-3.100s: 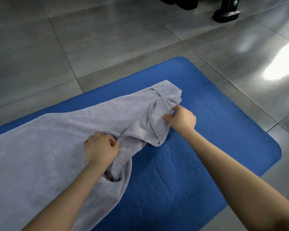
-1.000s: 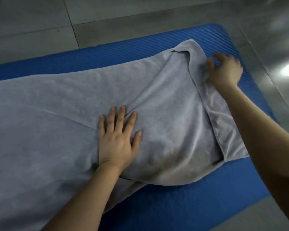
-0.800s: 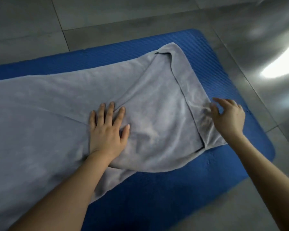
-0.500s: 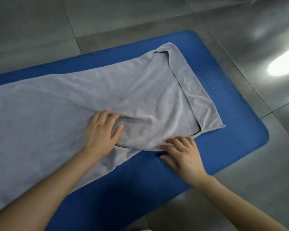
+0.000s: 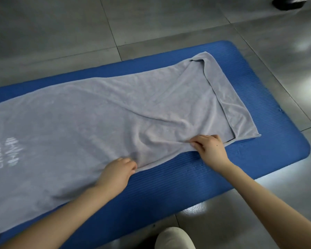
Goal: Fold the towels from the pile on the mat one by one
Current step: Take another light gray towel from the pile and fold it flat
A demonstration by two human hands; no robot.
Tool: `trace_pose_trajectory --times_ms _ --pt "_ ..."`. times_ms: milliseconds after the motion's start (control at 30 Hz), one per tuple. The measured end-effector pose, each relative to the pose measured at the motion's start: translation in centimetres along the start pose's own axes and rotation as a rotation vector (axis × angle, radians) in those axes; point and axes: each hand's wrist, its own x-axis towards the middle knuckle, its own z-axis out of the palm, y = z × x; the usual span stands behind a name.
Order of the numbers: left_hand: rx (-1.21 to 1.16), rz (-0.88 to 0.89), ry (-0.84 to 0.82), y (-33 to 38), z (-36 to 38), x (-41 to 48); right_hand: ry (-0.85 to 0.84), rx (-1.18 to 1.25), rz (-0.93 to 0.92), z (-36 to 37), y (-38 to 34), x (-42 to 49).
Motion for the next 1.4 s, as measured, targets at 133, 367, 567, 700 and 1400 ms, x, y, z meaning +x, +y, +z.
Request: trace_pose_trajectory --times_ms 133,367,567,700,1400 --pt "-0.271 -0.112 -0.052 -1.8 -1.4 -0.5 -0.042 -0.055 -0.093 -0.8 0.5 -0.6" --pt "0.168 0.163 -0.093 -2.3 -0.7 -2.2 -0.007 -0.271 -0.324 0.2 1.4 -2.6" --pt "0.353 0.106 0.124 -2.5 0.6 -4.8 0.025 -0.344 -0.483 1.1 1.9 -3.8" --pt "0.298 0.030 0.052 -3.7 0.8 -5.5 0.033 -0.251 -0.386 0.8 1.1 -3.8" --pt "0.163 -0.335 0.002 -14.2 -8.5 4.0 -0.178 -0.164 0.020 2.8 -11.3 15.9"
